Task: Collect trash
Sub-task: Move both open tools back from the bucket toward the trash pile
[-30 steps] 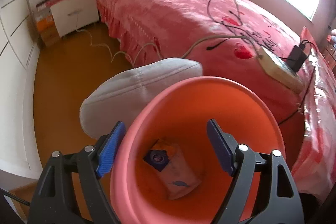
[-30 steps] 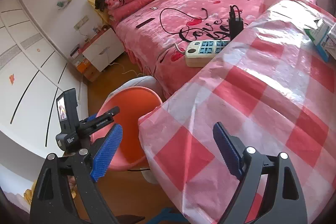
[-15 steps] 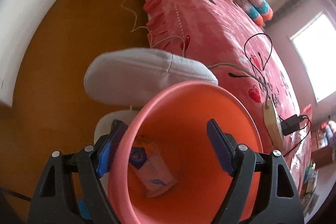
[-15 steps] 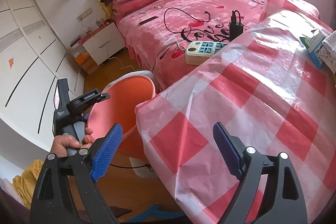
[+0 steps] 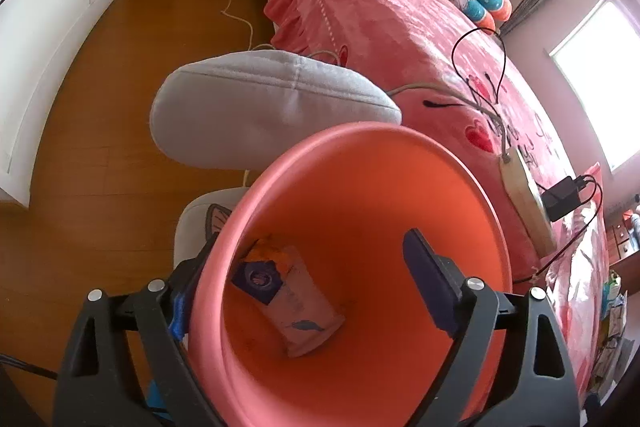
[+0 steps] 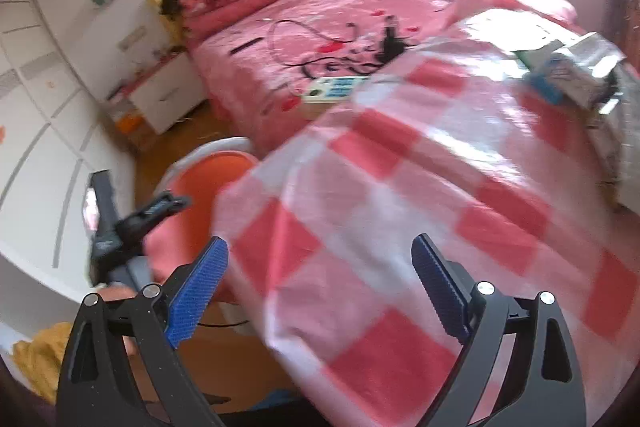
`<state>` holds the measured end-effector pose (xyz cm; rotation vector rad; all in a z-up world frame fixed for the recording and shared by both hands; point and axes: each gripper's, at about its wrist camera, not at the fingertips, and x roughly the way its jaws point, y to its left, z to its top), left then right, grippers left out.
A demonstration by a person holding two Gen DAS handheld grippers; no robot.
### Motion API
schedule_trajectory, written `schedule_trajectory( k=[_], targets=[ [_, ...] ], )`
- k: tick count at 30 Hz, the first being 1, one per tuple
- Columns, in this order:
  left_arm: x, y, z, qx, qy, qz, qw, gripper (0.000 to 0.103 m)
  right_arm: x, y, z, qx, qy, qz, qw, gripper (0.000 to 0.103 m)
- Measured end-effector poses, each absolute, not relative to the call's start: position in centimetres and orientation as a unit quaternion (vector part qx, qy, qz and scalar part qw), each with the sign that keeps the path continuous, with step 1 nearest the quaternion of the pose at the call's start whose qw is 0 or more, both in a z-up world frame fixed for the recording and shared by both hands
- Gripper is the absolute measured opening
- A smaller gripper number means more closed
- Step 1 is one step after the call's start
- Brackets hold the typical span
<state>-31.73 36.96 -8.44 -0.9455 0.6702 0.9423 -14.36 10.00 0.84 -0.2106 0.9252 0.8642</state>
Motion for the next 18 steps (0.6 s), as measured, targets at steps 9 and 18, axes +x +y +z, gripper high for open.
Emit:
schedule_trajectory(
  k=[9, 18],
  targets=[
    [-32.0, 34.9, -5.5, -0.323, 0.309, 0.419, 0.791, 0.088, -13.3, 5.9, 1.9, -0.121, 0.423, 0.293, 0.849, 0.095],
    [-30.9, 31.7, 0.4, -0.226, 0.275, 0.376, 0.855, 0.09, -13.3, 0.5, 4.9, -0.066, 0.373, 0.253, 0.89, 0.096]
  ],
)
